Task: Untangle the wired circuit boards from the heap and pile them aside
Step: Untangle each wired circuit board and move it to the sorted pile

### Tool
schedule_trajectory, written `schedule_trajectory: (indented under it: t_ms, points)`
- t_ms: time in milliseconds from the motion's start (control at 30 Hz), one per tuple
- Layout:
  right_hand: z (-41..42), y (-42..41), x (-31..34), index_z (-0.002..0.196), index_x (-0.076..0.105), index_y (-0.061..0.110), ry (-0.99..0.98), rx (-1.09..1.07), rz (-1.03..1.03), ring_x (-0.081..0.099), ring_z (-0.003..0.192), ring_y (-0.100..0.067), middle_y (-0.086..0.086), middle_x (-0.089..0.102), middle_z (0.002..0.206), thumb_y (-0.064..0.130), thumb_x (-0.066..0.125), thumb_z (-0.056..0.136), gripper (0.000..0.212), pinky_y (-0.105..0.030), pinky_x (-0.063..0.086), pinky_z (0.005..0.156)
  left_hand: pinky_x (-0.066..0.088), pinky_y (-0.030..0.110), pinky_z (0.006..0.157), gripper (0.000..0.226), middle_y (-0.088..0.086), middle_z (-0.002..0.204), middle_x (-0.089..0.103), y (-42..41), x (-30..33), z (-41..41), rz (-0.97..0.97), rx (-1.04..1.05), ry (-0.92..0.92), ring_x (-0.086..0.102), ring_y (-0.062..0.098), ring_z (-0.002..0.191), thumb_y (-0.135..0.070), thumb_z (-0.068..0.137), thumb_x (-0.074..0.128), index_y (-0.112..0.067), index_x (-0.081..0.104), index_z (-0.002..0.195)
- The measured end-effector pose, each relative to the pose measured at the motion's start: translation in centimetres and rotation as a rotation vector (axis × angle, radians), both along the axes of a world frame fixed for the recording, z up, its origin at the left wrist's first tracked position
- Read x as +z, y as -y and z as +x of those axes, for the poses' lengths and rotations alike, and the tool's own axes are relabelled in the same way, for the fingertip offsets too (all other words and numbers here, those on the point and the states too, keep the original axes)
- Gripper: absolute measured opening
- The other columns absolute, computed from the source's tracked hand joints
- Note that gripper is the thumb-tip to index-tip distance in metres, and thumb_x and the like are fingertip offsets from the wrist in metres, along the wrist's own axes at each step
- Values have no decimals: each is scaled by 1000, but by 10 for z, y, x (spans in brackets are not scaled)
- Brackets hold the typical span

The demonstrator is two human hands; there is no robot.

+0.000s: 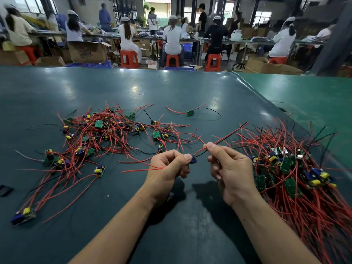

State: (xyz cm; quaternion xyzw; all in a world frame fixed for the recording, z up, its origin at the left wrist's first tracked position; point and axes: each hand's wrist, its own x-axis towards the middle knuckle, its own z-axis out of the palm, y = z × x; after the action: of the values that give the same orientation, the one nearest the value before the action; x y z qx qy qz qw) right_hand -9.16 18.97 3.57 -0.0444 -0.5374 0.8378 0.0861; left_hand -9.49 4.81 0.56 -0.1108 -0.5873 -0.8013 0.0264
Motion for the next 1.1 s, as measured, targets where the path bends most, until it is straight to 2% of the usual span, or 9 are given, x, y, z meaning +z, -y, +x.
schedule_trajectory:
  t_ms: [267,400,533,633,700,800,933,1033,1100]
  points:
    - [-13,-24,4,68,65,8,-22,-259,-123,35,35,-3,3,54,50,5,64,90,22,-14,23,33,43,19,59,24,-1,48,44,5,0,1,34,12,-15,38,12,47,-30,66,70,-21,55,49]
    - [-14,-32,3,74,63,8,-30,-370,-156,37,35,-3,8,50,49,9,61,94,20,-15,25,33,33,29,54,26,-1,48,45,6,5,-2,132,87,18,37,15,47,-31,60,69,-16,49,53]
    - [-14,-35,1,73,60,17,-108,-436,113,39,37,-6,9,50,47,15,62,95,22,-17,29,36,45,29,61,22,4,60,59,17,7,-9,266,247,-12,54,20,59,-35,57,65,-13,61,59]
    - [-5,-16,-4,74,66,20,-248,-328,361,42,44,-9,7,53,53,19,64,94,20,-20,33,40,47,38,78,20,5,66,70,16,8,-6,168,369,-108,63,28,74,-30,64,63,-12,71,60]
    - [0,-8,-7,77,69,18,-266,-214,396,41,43,-9,5,55,55,21,62,96,20,-18,34,40,52,35,69,21,3,53,62,14,14,-3,252,371,-61,60,23,54,-20,70,66,-11,64,51]
    - [6,-3,-7,78,70,19,-230,-28,417,40,43,-11,1,56,55,31,63,92,20,-19,32,42,50,28,51,37,1,49,45,16,22,0,313,253,41,43,12,38,-32,73,72,-8,48,58]
    - [14,7,-6,94,72,21,-285,220,381,47,42,-6,1,61,66,39,70,78,24,-17,36,39,47,24,56,68,-1,59,50,6,27,7,266,87,43,47,11,50,-51,38,94,-7,56,73]
    - [14,8,-12,110,70,30,-387,263,567,54,53,-3,9,66,83,28,77,80,30,-18,42,48,43,19,53,63,-9,64,59,3,23,7,89,152,-3,51,9,57,-46,43,89,-12,59,87]
    - [13,8,-15,118,68,26,-466,280,715,58,63,0,10,71,100,19,72,83,36,-15,44,59,47,20,61,65,-11,75,61,2,19,8,-54,191,-61,56,6,69,-44,47,81,-16,57,100]
